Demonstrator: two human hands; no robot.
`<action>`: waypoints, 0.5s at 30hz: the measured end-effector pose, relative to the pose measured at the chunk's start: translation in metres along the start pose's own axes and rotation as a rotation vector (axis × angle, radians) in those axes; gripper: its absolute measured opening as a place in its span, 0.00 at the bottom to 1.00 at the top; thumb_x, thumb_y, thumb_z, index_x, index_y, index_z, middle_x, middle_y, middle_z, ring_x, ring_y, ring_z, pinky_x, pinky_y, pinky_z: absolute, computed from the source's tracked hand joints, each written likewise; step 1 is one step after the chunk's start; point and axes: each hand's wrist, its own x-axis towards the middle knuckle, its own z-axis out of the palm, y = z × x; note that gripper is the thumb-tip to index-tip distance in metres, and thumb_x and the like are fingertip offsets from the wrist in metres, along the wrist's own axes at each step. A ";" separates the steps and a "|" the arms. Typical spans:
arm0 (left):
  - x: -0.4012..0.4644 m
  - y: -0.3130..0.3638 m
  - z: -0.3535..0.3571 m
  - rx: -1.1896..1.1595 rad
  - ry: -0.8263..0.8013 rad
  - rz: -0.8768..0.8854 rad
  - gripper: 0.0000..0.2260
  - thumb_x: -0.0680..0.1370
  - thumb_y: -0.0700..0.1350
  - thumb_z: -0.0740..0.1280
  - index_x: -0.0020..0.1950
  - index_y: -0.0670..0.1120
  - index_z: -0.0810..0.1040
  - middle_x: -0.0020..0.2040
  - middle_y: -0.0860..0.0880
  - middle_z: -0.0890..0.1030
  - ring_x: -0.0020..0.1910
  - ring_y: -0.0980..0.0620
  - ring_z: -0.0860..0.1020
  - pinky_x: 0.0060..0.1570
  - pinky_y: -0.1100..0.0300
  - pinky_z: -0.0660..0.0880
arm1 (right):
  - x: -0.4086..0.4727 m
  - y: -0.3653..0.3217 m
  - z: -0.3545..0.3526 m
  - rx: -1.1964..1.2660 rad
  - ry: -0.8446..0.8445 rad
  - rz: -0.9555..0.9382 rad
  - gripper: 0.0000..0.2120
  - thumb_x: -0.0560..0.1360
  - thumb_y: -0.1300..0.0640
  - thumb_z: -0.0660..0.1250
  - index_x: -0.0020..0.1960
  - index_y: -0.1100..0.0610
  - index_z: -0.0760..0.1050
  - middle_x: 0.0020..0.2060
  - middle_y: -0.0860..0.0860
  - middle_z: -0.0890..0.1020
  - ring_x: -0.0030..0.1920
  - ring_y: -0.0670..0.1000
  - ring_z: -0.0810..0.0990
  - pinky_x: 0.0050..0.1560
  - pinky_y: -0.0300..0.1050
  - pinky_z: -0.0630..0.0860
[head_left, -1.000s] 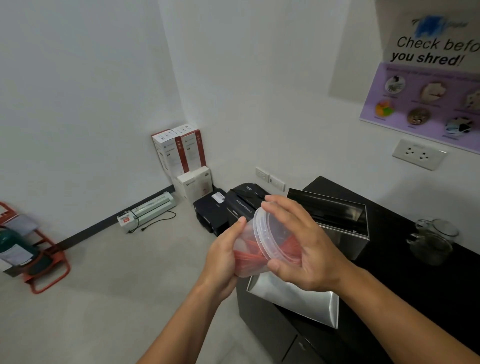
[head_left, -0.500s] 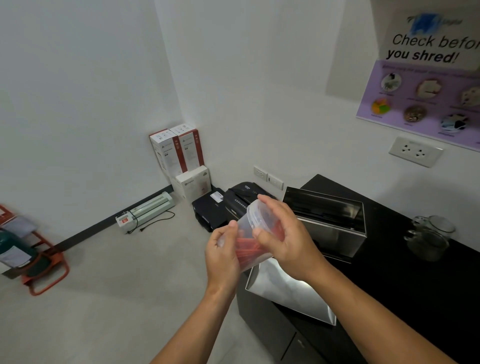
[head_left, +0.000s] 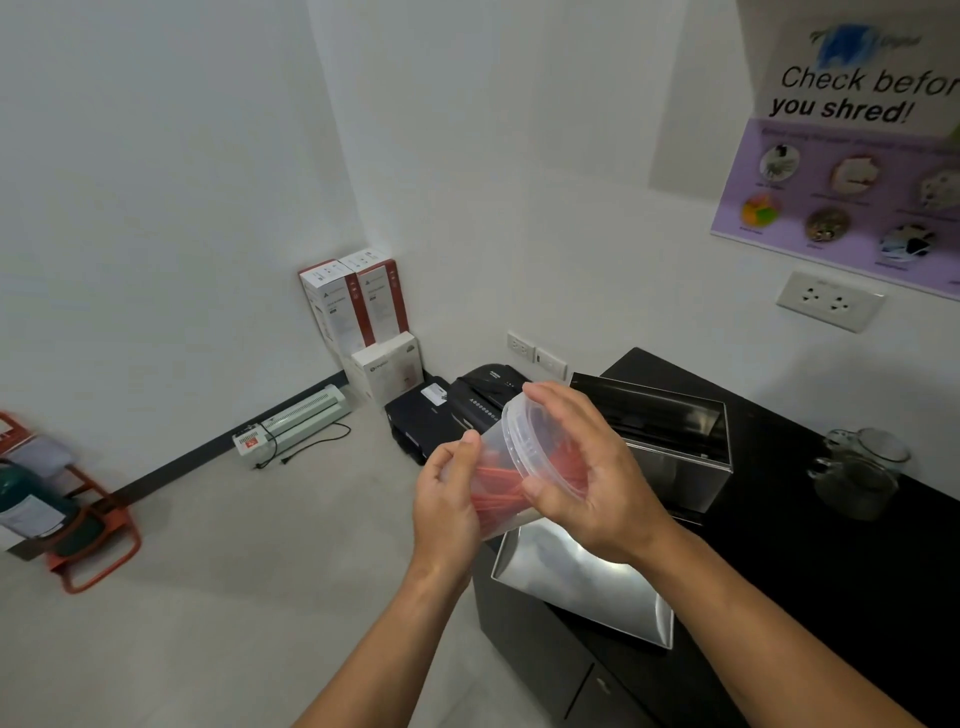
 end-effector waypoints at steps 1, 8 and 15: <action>-0.002 -0.001 0.001 -0.003 0.023 0.019 0.21 0.82 0.52 0.69 0.52 0.31 0.80 0.38 0.42 0.85 0.35 0.52 0.84 0.36 0.62 0.80 | 0.000 0.000 0.001 0.016 0.013 0.003 0.37 0.72 0.43 0.69 0.78 0.53 0.68 0.75 0.50 0.70 0.77 0.53 0.68 0.74 0.55 0.71; -0.002 -0.006 0.001 -0.027 0.097 0.140 0.24 0.75 0.58 0.68 0.48 0.35 0.82 0.41 0.38 0.84 0.39 0.47 0.82 0.38 0.61 0.80 | 0.004 -0.002 0.008 0.087 0.044 0.039 0.35 0.72 0.42 0.68 0.77 0.51 0.71 0.74 0.48 0.72 0.76 0.53 0.71 0.72 0.57 0.72; -0.001 -0.005 -0.001 -0.012 0.055 0.033 0.14 0.81 0.52 0.69 0.43 0.43 0.82 0.35 0.47 0.85 0.34 0.53 0.84 0.40 0.55 0.79 | 0.001 -0.007 0.000 0.071 -0.082 0.132 0.40 0.71 0.33 0.70 0.79 0.45 0.66 0.77 0.42 0.68 0.78 0.46 0.66 0.75 0.47 0.68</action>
